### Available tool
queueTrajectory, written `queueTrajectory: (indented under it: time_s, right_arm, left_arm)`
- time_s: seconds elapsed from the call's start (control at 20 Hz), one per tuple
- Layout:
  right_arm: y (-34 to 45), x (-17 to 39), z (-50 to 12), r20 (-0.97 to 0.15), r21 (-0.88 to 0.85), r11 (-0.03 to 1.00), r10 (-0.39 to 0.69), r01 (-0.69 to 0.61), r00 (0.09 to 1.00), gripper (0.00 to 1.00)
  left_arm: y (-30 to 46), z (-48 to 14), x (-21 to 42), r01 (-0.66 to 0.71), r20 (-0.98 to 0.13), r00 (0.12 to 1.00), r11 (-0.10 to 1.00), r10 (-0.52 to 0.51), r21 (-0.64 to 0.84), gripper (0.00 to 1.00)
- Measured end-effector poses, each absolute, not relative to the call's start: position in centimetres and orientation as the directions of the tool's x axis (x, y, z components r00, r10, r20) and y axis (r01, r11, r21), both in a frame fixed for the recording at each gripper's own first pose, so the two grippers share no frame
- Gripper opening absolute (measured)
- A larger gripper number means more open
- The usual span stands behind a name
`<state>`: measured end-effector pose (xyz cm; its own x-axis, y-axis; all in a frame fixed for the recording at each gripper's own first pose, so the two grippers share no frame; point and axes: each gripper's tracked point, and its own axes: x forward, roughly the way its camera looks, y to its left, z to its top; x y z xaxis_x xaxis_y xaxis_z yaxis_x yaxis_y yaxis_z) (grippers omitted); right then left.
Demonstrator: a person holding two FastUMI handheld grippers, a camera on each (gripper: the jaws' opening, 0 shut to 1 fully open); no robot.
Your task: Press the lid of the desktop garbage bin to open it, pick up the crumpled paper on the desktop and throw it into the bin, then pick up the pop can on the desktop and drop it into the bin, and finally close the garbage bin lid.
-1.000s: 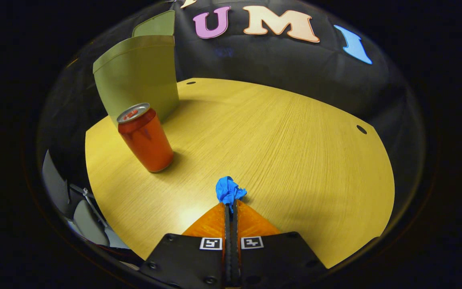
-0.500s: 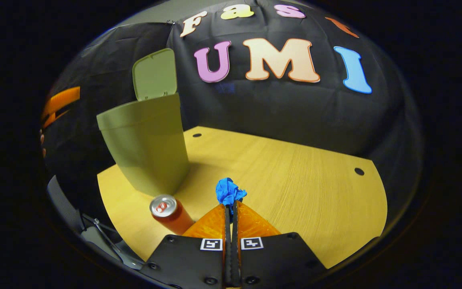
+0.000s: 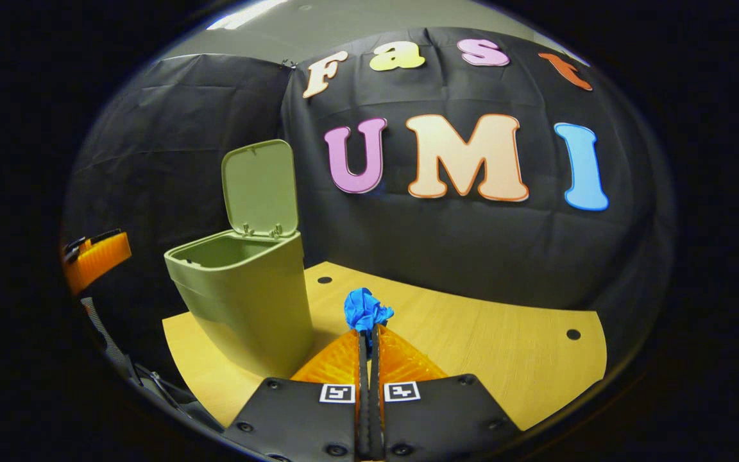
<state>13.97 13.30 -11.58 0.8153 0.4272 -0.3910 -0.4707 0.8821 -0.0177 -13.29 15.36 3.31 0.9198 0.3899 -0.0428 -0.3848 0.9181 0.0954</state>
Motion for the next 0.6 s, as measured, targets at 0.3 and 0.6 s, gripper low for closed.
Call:
queueTrajectory:
  time_s: [0.3, 0.6]
  right_arm:
    - [19.8, 14.8, -7.6, -0.315, -0.019, 0.827, 0.528, -0.561, 0.789, 0.02]
    - [27.1, 14.1, -5.8, -0.280, -0.025, 0.763, 0.615, -0.646, 0.737, 0.01]
  left_arm:
    - [16.0, 2.0, -14.1, -0.374, -0.072, 0.921, 0.922, 0.382, 0.097, 0.96]
    - [17.9, 0.7, -15.5, -0.391, -0.101, 0.911, 0.916, 0.399, 0.094, 0.99]
